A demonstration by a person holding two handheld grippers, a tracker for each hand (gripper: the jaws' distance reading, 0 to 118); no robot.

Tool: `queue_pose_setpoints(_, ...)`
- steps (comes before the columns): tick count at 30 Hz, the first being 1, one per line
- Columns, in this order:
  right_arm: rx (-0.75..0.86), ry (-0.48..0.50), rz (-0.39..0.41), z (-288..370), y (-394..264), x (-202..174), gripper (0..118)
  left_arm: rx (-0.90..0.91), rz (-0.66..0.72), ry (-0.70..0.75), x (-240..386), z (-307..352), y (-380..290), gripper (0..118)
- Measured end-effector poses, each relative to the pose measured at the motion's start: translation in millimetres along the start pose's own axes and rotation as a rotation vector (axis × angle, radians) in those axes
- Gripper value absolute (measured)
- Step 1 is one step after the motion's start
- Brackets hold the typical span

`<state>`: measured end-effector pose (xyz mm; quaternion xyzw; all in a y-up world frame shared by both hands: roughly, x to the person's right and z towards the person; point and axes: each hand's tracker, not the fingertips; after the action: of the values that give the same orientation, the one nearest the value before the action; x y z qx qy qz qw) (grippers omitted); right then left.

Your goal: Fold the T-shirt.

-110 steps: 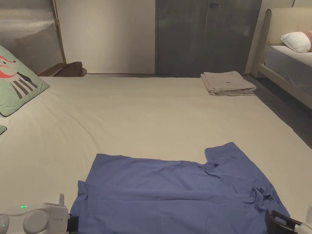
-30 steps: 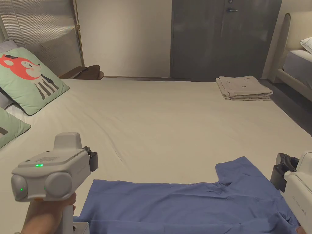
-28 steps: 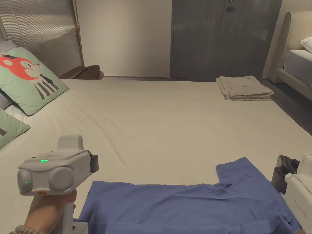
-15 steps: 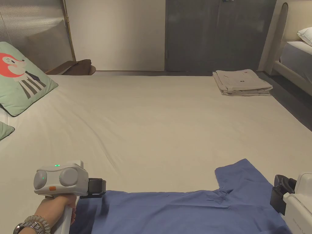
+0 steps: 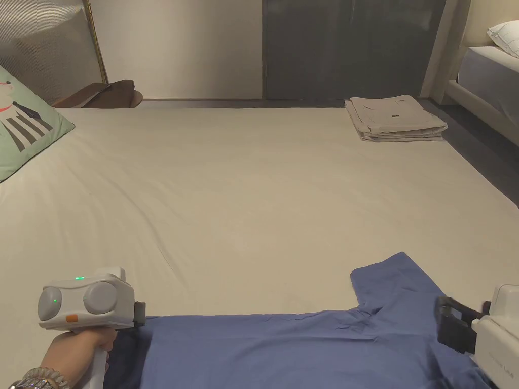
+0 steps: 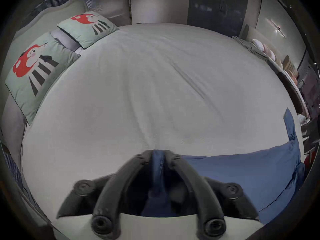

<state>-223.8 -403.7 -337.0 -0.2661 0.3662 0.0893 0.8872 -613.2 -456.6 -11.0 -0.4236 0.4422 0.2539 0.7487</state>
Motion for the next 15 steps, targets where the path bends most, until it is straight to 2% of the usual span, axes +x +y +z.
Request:
queue_pose_setpoints(1, -0.027, 0.005, -0.012, -7.6, 2.9, 4.5, 96, 0.007, -0.001, -0.002, -0.5, 3.3, -1.6, 7)
queue_pose_setpoints(2, -0.023, 0.004, -0.008, -15.4, 6.3, 9.3, 96, 0.020, 0.002, -0.007, -3.9, 5.4, -0.6, 7)
queue_pose_setpoints(6, -0.157, -0.017, 0.064, -56.4, 24.5, 27.8, 102, 0.049, 0.034, -0.034, -9.1, 23.7, -1.8, 7)
queue_pose_setpoints(12, -0.369, -0.012, -0.030, -112.4, 36.6, 54.0, 102, 0.076, 0.030, -0.048, -11.9, 28.3, -2.1, 6)
queue_pose_setpoints(15, -0.470, -0.039, -0.008, -136.8, 33.7, 57.6, 102, 0.080, 0.028, -0.042, -13.1, 27.0, 0.5, 6)
